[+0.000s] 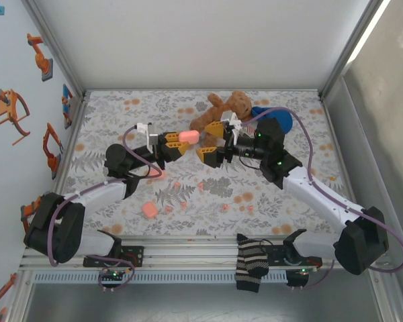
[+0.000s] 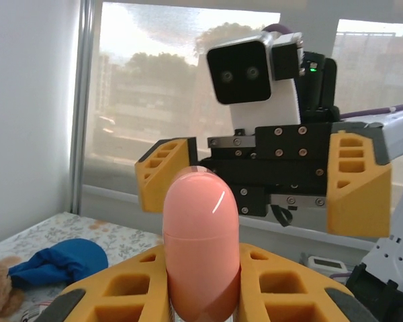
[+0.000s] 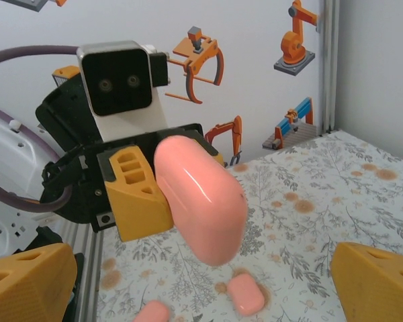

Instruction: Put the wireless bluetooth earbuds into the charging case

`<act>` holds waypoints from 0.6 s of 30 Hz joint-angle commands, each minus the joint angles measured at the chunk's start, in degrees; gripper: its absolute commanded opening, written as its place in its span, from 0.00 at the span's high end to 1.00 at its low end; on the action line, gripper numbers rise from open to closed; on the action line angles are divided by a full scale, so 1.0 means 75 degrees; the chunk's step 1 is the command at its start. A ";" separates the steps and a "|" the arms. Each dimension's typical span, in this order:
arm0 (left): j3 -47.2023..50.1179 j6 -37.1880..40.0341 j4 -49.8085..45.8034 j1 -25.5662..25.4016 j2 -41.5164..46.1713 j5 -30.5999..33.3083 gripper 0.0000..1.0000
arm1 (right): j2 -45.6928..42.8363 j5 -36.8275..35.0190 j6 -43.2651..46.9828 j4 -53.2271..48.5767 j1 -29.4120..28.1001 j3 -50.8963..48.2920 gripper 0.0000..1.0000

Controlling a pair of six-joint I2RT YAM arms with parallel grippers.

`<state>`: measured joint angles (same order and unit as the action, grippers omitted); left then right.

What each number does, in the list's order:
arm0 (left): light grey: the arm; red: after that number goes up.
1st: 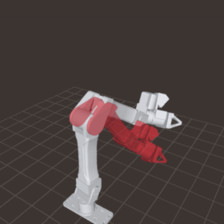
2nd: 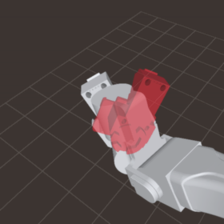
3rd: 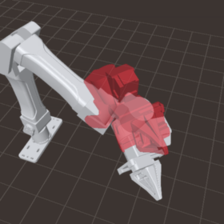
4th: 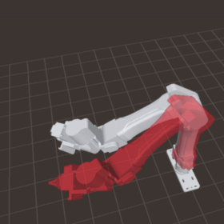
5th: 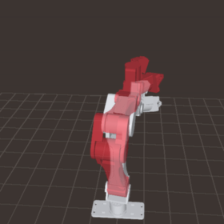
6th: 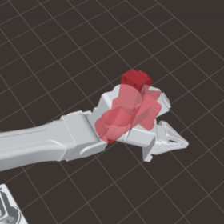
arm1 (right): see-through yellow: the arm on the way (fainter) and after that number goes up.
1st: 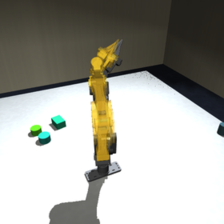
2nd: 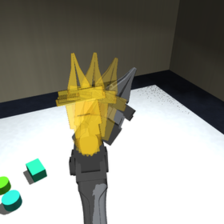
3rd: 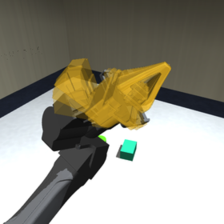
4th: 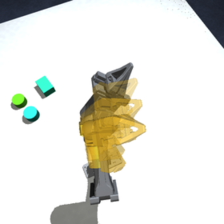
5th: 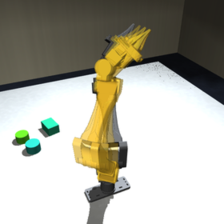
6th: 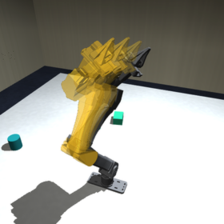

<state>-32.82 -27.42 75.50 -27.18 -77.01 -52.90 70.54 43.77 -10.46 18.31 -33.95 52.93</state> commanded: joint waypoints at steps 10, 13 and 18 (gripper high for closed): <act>-0.0195 -0.0013 0.0614 0.0063 0.0015 -0.0647 1.00 | 0.0250 -0.0315 0.0397 -0.0156 -0.0025 0.0460 0.07; -0.0169 0.0079 0.0609 0.0083 0.0009 -0.0657 1.00 | 0.0276 -0.0415 0.0439 -0.0144 -0.0020 0.0507 0.07; -0.0174 0.0123 0.0609 0.0087 -0.0006 -0.0704 1.00 | 0.0387 -0.0444 0.0390 -0.0120 -0.0020 0.0657 0.08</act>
<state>-32.91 -27.55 77.36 -26.89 -77.01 -56.77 72.86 41.06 -8.40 16.40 -33.95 55.24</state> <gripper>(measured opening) 0.222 0.918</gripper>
